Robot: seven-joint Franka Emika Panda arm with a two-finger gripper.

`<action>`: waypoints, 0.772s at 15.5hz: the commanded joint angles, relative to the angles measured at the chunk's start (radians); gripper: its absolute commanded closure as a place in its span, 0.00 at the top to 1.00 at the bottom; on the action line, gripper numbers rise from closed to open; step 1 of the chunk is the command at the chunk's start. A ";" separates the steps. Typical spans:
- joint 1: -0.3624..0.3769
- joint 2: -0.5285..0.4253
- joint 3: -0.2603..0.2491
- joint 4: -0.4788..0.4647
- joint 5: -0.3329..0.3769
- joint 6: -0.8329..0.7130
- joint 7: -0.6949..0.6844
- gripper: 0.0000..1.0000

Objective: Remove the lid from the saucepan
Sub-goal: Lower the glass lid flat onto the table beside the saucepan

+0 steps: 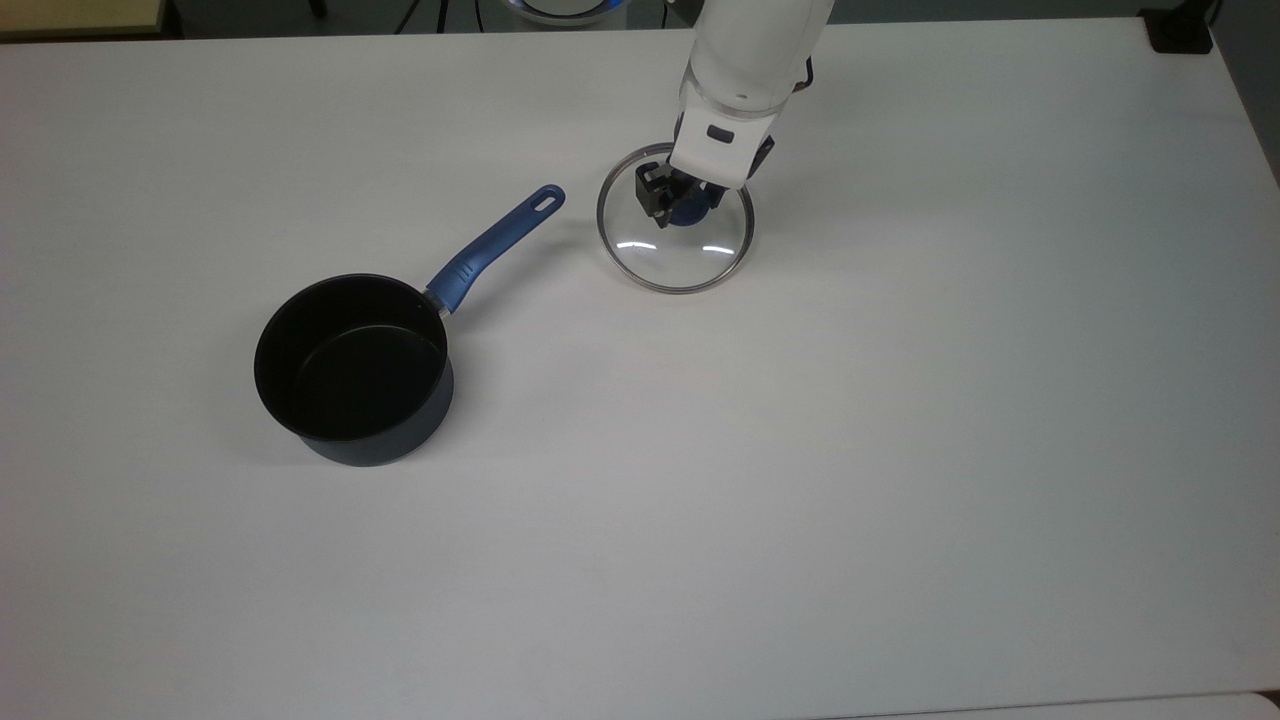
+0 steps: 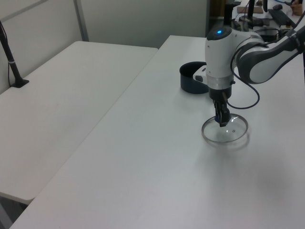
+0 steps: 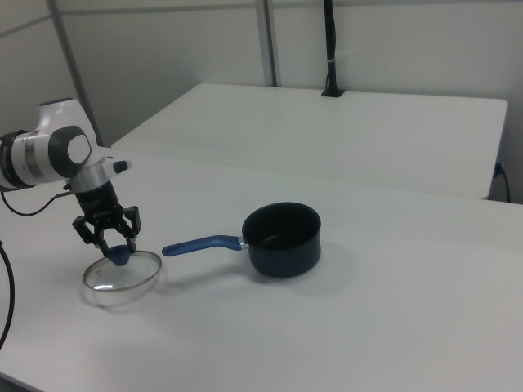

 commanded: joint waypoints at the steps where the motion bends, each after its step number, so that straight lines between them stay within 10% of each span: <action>1: 0.007 -0.009 0.006 -0.019 -0.023 0.031 0.051 0.54; 9: 0.027 0.044 0.007 -0.012 -0.069 0.049 0.115 0.58; 12: 0.019 0.037 0.007 -0.004 -0.060 0.039 0.123 0.92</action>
